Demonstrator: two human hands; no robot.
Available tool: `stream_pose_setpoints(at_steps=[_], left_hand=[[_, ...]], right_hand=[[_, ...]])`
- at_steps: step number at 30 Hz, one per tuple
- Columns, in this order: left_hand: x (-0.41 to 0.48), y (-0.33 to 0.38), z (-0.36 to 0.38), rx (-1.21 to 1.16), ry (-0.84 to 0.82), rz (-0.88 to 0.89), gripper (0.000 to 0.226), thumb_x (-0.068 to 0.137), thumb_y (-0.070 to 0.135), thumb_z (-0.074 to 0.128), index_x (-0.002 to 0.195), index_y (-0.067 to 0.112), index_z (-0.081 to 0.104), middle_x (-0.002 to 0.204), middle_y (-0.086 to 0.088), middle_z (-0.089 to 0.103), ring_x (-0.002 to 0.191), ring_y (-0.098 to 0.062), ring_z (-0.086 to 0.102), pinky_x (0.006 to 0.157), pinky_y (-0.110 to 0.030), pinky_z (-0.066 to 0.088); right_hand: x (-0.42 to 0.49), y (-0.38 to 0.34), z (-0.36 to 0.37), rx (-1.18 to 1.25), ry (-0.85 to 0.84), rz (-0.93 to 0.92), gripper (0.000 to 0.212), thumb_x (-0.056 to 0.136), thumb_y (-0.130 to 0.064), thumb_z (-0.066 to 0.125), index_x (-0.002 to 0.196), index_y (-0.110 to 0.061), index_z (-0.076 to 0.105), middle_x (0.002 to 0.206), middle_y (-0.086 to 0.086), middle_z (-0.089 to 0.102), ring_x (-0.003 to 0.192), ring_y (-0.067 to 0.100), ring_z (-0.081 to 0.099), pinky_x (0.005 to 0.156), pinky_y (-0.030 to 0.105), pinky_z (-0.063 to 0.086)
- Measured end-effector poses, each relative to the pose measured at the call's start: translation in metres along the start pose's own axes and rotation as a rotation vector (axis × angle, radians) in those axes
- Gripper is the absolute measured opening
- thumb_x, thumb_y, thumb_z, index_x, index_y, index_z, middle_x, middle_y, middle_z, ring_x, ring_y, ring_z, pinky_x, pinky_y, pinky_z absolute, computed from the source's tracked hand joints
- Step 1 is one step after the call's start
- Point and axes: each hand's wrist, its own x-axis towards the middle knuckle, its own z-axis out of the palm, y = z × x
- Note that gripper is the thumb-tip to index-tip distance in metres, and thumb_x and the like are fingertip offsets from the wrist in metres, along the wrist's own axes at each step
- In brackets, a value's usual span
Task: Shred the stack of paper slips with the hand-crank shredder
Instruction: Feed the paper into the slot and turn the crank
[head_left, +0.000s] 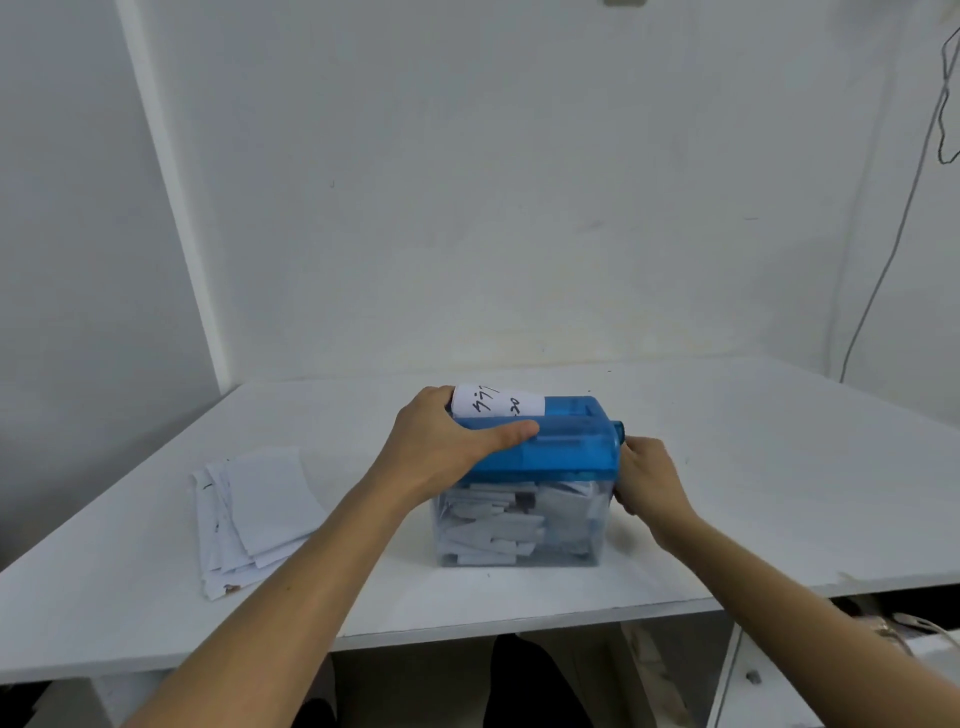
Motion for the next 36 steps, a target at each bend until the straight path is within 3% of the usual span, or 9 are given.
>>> stream_pose_setpoints(at_steps=[5, 10, 16, 19, 24, 26, 29, 32, 36], left_hand=[[-0.001, 0.002, 0.0, 0.012, 0.025, -0.004, 0.057, 0.059, 0.072, 0.08, 0.1, 0.033, 0.073, 0.092, 0.022, 0.073, 0.08, 0.008, 0.064, 0.055, -0.006, 0.044], [-0.003, 0.005, -0.001, 0.021, 0.003, -0.004, 0.04, 0.065, 0.063, 0.084, 0.092, 0.036, 0.073, 0.089, 0.025, 0.072, 0.081, 0.01, 0.063, 0.057, -0.006, 0.045], [0.0, 0.007, -0.005, 0.06, -0.038, -0.052, 0.053, 0.064, 0.062, 0.084, 0.104, 0.034, 0.065, 0.1, 0.021, 0.061, 0.089, 0.0, 0.059, 0.06, -0.011, 0.045], [0.001, 0.006, -0.006, 0.064, -0.064, -0.069, 0.062, 0.06, 0.066, 0.084, 0.108, 0.033, 0.063, 0.107, 0.018, 0.062, 0.094, -0.001, 0.059, 0.068, -0.015, 0.046], [0.002, 0.007, -0.008, 0.094, -0.07, -0.086, 0.061, 0.056, 0.069, 0.084, 0.101, 0.035, 0.061, 0.107, 0.016, 0.063, 0.092, -0.001, 0.061, 0.07, -0.018, 0.048], [0.001, 0.007, -0.007, 0.101, -0.071, -0.088, 0.062, 0.057, 0.069, 0.083, 0.103, 0.035, 0.06, 0.109, 0.015, 0.062, 0.092, -0.001, 0.06, 0.068, -0.017, 0.048], [0.001, 0.008, -0.006, 0.115, -0.06, -0.063, 0.074, 0.06, 0.069, 0.081, 0.118, 0.03, 0.058, 0.115, 0.012, 0.062, 0.096, -0.003, 0.06, 0.068, -0.014, 0.047], [0.001, 0.009, -0.006, 0.11, -0.062, -0.048, 0.065, 0.064, 0.067, 0.08, 0.113, 0.032, 0.055, 0.117, 0.008, 0.06, 0.097, -0.006, 0.059, 0.067, -0.013, 0.045], [-0.001, 0.009, -0.004, 0.136, -0.051, -0.042, 0.065, 0.067, 0.066, 0.078, 0.117, 0.032, 0.053, 0.121, 0.009, 0.055, 0.103, -0.01, 0.056, 0.069, -0.012, 0.041]], right_hand=[[-0.032, 0.001, -0.018, -0.092, -0.037, -0.022, 0.052, 0.107, -0.04, 0.039, 0.078, -0.004, 0.064, 0.058, 0.004, 0.061, 0.049, 0.01, 0.051, 0.048, 0.018, 0.041], [-0.059, -0.014, -0.049, -0.007, -0.192, -0.011, 0.04, 0.105, -0.034, 0.045, 0.078, -0.01, 0.061, 0.056, 0.001, 0.049, 0.048, 0.011, 0.043, 0.047, 0.022, 0.038], [-0.061, -0.053, -0.081, 0.123, -0.365, -0.366, 0.032, 0.091, -0.031, 0.06, 0.069, -0.008, 0.058, 0.057, 0.003, 0.049, 0.05, 0.016, 0.044, 0.049, 0.021, 0.042], [-0.043, -0.058, -0.079, 0.181, -0.33, -0.457, 0.037, 0.092, -0.028, 0.06, 0.058, -0.014, 0.053, 0.059, 0.005, 0.045, 0.052, 0.019, 0.042, 0.05, 0.024, 0.042], [-0.007, -0.063, -0.062, 0.265, -0.124, -0.441, 0.025, 0.096, -0.03, 0.064, 0.103, -0.009, 0.052, 0.08, 0.008, 0.053, 0.062, 0.018, 0.055, 0.05, 0.029, 0.051], [0.008, -0.063, -0.05, 0.19, -0.021, -0.47, 0.023, 0.099, -0.029, 0.062, 0.107, -0.011, 0.05, 0.079, 0.006, 0.052, 0.059, 0.01, 0.054, 0.05, 0.026, 0.051], [0.027, -0.059, -0.037, 0.173, -0.001, -0.385, 0.024, 0.1, -0.035, 0.058, 0.099, -0.012, 0.051, 0.075, 0.002, 0.05, 0.054, 0.004, 0.048, 0.049, 0.023, 0.047], [0.039, -0.053, -0.033, 0.176, -0.049, -0.271, 0.026, 0.101, -0.033, 0.056, 0.088, -0.011, 0.05, 0.073, 0.003, 0.052, 0.058, 0.009, 0.049, 0.047, 0.024, 0.044], [0.037, -0.031, -0.016, 0.19, -0.182, -0.039, 0.026, 0.102, -0.031, 0.052, 0.083, -0.014, 0.048, 0.083, 0.011, 0.059, 0.08, 0.029, 0.055, 0.07, 0.041, 0.047]])
